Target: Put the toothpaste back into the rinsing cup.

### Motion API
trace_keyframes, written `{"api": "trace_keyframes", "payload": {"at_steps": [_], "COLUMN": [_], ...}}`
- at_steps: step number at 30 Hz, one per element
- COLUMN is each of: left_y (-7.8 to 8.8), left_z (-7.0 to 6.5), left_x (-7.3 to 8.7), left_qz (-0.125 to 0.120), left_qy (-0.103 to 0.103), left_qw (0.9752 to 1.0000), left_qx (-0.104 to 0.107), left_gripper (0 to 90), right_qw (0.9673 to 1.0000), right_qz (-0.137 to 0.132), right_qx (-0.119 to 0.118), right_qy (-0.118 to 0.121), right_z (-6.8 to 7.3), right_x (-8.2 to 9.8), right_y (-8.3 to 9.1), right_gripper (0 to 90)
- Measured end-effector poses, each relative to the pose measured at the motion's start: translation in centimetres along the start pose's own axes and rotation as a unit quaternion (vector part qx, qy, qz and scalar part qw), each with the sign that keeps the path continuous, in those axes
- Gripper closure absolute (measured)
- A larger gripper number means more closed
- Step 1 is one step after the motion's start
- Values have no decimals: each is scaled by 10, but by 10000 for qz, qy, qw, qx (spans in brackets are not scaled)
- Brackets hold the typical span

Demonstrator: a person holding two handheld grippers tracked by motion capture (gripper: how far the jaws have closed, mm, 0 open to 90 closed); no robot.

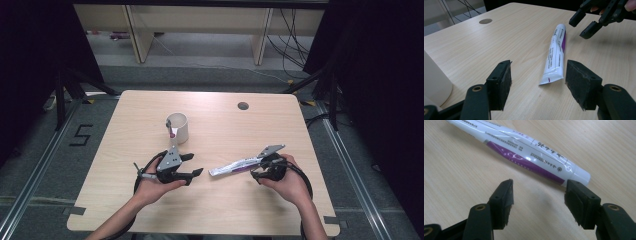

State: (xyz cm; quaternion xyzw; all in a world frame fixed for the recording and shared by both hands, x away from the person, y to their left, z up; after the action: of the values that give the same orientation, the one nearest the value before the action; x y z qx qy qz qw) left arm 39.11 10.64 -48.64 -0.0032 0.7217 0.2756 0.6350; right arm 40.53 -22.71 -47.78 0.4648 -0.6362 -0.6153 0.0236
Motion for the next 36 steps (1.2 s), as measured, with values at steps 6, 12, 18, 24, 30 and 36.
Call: {"api": "trace_keyframes", "payload": {"at_steps": [6, 12, 18, 24, 30, 36], "left_y": [-1, -2, -4, -5, -6, -3], "left_z": [2, 3, 3, 2, 2, 3], "left_x": [-1, -3, -3, -3, -3, -3], "left_qz": [31, 107, 106, 121, 115, 135], "left_qy": [-8, -29, -17, -44, -50, -49], "left_qw": [10000, 9999, 9999, 9999, 9999, 9999], "left_qx": [20, 10, 34, 39, 74, 35], "left_gripper": [371, 367, 364, 362, 359, 359], "right_qw": [9996, 9989, 9980, 9957, 9931, 9818], "right_qz": [131, 97, 193, 259, 318, 533], "right_qx": [17, -39, -122, -216, -336, -574], "right_qy": [256, 450, 583, 864, 1082, 1731], "right_z": [-3, -7, -7, -8, -6, -2], "right_x": [-8, -16, -23, -28, -33, -48], "right_y": [0, -2, -1, -2, -5, -10], "right_gripper": [399, 395, 387, 386, 387, 385]}}
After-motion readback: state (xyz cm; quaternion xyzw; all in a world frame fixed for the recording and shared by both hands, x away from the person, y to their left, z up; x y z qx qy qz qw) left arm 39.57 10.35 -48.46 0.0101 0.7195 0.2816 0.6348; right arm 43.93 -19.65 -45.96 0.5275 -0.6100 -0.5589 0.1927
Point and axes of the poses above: each handheld gripper's, and its own axes: y roughly backward along the jaws, x roughly out of its underside, z roughly to its left, the point moved 1 cm from there along -y, roughly forward along the jaws, and after that the axes turned 10 degrees about x, right-handed, at the moved point
